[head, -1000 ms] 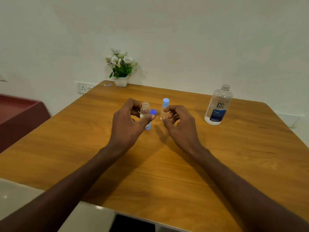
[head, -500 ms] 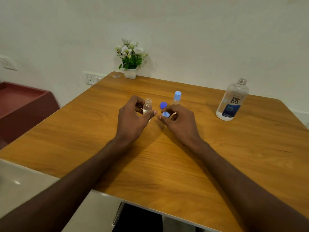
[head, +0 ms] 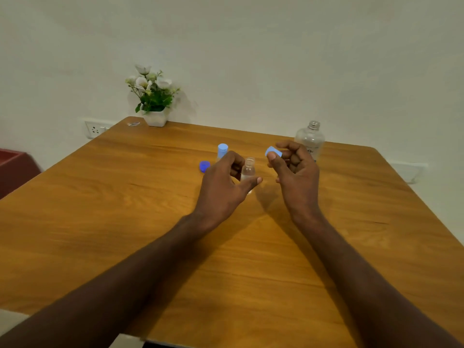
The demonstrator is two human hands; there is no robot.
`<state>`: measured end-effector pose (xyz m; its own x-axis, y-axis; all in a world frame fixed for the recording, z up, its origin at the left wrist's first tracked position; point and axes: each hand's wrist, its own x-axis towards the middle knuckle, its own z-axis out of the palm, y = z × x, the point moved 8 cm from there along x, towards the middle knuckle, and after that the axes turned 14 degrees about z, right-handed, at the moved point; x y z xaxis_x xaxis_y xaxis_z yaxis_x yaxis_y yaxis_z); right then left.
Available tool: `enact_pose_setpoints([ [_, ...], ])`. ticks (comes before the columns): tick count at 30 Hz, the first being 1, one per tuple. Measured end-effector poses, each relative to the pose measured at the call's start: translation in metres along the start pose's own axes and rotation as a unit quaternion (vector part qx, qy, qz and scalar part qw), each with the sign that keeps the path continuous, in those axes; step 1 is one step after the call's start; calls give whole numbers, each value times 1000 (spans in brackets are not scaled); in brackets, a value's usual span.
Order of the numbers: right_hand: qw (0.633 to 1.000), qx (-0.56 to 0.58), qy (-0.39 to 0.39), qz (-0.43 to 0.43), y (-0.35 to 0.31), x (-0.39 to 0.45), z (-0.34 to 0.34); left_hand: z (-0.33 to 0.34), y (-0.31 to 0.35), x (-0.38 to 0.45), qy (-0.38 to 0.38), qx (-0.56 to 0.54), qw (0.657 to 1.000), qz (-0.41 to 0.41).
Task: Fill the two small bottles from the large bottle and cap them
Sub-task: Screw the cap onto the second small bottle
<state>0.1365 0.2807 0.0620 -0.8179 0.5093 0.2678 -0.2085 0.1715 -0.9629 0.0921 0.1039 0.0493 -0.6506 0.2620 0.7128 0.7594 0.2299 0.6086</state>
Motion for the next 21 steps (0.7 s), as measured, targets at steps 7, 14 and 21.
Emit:
enact_pose_setpoints([
  [7, 999, 26, 23, -19, -8, 10, -15, 42, -1, 14, -28, -32, 999, 16],
  [14, 1000, 22, 12, -15, -7, 13, -13, 46, -10, 16, -17, -46, 999, 10],
  [21, 999, -22, 6, -36, -10, 10, -6, 48, -9, 17, -31, -56, 998, 10],
])
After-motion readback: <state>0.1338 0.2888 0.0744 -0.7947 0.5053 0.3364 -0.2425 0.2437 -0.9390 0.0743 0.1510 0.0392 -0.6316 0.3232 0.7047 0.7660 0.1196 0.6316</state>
